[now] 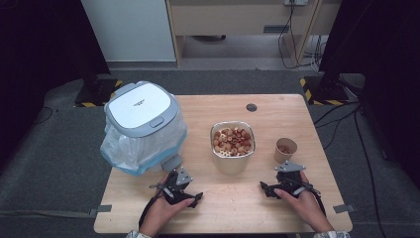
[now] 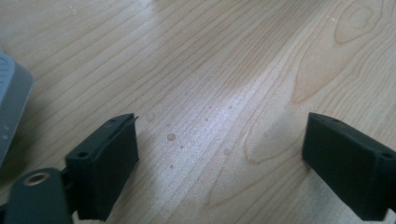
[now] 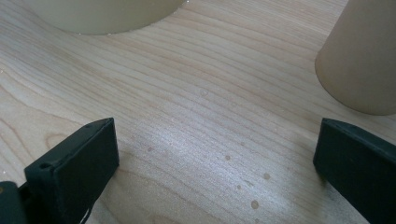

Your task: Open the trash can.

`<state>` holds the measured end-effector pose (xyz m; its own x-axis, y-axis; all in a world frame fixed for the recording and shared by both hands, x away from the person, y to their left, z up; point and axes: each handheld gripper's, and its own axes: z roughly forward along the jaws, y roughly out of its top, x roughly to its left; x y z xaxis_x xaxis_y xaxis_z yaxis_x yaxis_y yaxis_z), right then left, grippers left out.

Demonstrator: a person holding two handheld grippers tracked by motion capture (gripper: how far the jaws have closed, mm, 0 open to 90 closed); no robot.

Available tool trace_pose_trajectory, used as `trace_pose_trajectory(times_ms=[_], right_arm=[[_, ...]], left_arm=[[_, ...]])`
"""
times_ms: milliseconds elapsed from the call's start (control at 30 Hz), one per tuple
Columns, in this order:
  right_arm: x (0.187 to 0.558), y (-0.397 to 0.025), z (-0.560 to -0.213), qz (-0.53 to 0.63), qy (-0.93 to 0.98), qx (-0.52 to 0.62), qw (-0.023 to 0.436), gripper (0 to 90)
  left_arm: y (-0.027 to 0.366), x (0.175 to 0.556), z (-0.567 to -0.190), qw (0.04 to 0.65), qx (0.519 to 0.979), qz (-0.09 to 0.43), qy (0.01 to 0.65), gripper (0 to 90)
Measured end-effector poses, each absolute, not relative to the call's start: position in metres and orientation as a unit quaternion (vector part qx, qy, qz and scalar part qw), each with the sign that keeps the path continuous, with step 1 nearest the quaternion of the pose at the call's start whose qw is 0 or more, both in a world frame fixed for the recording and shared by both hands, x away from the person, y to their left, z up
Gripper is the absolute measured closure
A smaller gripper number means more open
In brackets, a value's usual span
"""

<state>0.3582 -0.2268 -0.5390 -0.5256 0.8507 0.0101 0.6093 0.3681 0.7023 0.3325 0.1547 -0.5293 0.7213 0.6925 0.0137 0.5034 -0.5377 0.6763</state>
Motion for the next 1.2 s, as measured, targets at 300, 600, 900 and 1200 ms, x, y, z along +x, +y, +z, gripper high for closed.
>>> trace_pose_trajectory(times_ms=[300, 600, 900, 1200], right_arm=[[0.358, -0.227, -0.539, 0.334, 0.809, 0.449, 0.180, 0.6], [0.358, -0.228, -0.539, 0.334, 0.810, 0.448, 0.179, 0.6], [0.357, -0.228, -0.539, 0.334, 0.811, 0.447, 0.178, 0.6], [0.357, -0.228, -0.539, 0.334, 0.811, 0.447, 0.178, 0.6]], left_arm=[[0.160, 0.330, -0.513, 0.357, 0.853, 0.164, 0.344, 23.4], [0.172, 0.330, -0.498, 0.381, 0.833, 0.185, 0.357, 32.6], [0.180, 0.329, -0.489, 0.388, 0.821, 0.221, 0.355, 45.7], [0.189, 0.336, -0.486, 0.366, 0.816, 0.264, 0.360, 71.6]])
